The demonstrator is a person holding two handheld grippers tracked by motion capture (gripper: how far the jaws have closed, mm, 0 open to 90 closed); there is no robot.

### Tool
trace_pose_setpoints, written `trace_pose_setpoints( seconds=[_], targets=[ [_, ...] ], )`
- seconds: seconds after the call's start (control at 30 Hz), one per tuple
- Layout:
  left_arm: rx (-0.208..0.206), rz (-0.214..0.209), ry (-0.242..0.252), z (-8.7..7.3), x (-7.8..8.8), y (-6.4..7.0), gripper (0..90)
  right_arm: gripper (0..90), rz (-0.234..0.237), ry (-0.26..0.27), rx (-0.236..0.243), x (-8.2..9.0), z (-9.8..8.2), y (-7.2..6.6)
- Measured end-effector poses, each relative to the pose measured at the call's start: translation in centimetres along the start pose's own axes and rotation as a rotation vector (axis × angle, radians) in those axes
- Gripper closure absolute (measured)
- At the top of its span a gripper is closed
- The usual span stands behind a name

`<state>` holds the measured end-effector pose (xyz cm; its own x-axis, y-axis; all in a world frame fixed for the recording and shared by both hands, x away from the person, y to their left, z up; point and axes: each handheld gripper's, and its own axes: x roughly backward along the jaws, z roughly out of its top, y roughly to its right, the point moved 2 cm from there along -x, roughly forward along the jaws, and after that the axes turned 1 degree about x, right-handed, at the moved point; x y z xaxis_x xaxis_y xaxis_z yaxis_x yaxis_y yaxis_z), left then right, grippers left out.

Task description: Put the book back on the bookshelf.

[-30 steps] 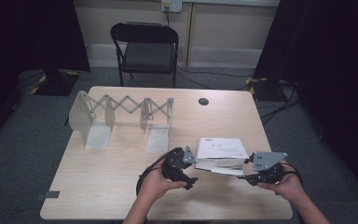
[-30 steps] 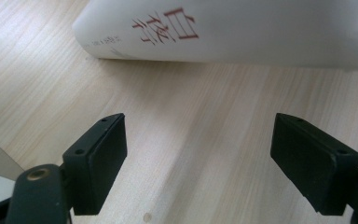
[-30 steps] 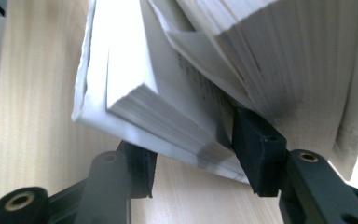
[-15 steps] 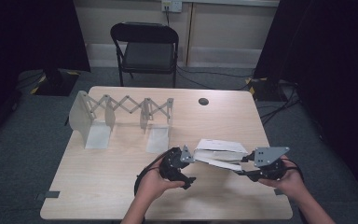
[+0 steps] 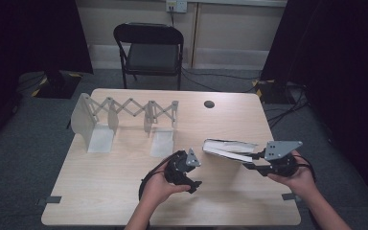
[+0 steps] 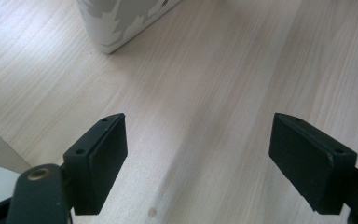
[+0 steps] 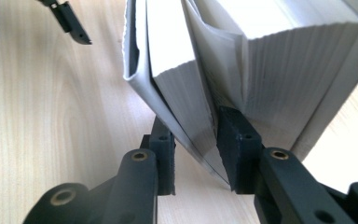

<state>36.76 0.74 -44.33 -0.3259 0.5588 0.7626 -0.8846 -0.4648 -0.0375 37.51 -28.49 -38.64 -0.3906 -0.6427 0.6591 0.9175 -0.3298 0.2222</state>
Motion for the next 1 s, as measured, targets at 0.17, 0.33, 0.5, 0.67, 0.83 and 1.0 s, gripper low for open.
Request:
trace_pose_setpoints(
  seconds=[0.17,0.33,0.5,0.67,0.83,1.0],
  targets=[
    [-0.001,-0.006,0.003,0.0,-0.1,0.0,19.3,71.6,-0.027,-0.013,-0.018,0.3,0.1,0.6],
    [0.001,-0.007,0.004,0.0,-0.3,0.1,19.4,72.1,-0.030,-0.018,-0.019,0.4,0.1,0.6],
    [-0.002,0.004,0.011,0.0,0.0,0.1,19.4,72.3,-0.027,-0.017,-0.022,0.4,0.0,0.7],
    [-0.002,0.007,0.015,-0.1,0.3,0.2,19.4,72.2,0.007,0.003,-0.044,0.7,-0.3,0.9],
    [-0.005,0.009,0.014,0.0,0.4,0.2,19.4,72.2,0.034,0.002,-0.037,1.3,-0.4,0.7],
    [-0.013,0.013,0.014,0.2,0.5,0.4,19.5,72.5,0.048,-0.001,-0.038,1.9,-0.7,0.4]
  ],
)
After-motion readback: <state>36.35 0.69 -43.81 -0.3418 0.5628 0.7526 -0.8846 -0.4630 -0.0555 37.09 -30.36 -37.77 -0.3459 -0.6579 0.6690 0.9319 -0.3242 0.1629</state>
